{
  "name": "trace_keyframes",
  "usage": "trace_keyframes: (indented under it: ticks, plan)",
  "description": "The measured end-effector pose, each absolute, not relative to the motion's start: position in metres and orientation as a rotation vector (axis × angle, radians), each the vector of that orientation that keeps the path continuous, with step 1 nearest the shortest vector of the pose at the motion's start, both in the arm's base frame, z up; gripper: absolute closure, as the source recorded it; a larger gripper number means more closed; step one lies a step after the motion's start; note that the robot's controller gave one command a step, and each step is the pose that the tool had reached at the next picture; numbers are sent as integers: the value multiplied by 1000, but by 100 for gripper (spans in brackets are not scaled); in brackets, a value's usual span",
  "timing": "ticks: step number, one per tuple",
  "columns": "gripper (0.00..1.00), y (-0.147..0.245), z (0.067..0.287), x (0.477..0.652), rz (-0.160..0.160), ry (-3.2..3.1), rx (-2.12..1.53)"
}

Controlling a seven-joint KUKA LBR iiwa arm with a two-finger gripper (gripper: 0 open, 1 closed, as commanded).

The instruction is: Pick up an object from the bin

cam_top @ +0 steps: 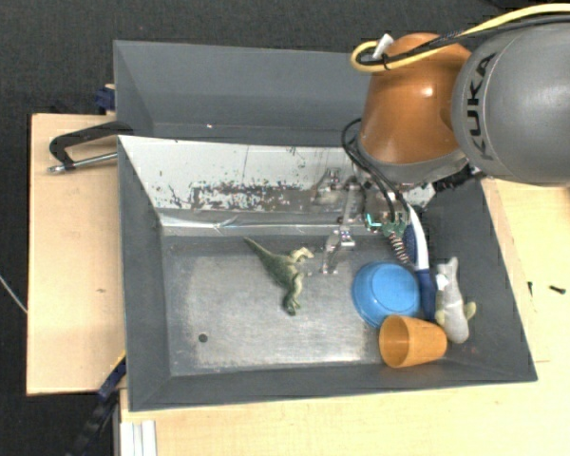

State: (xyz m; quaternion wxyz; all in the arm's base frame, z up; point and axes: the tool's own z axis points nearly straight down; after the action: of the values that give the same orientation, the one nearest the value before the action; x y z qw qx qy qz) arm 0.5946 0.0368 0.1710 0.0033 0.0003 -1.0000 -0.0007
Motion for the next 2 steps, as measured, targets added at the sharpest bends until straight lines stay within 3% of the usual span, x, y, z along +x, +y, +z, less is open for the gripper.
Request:
trace_keyframes:
  ticks: [1,2]
  plan:
    - [0,74,75,597,6,-3131,214]
    - [0,65,103,584,-1,-3137,236]
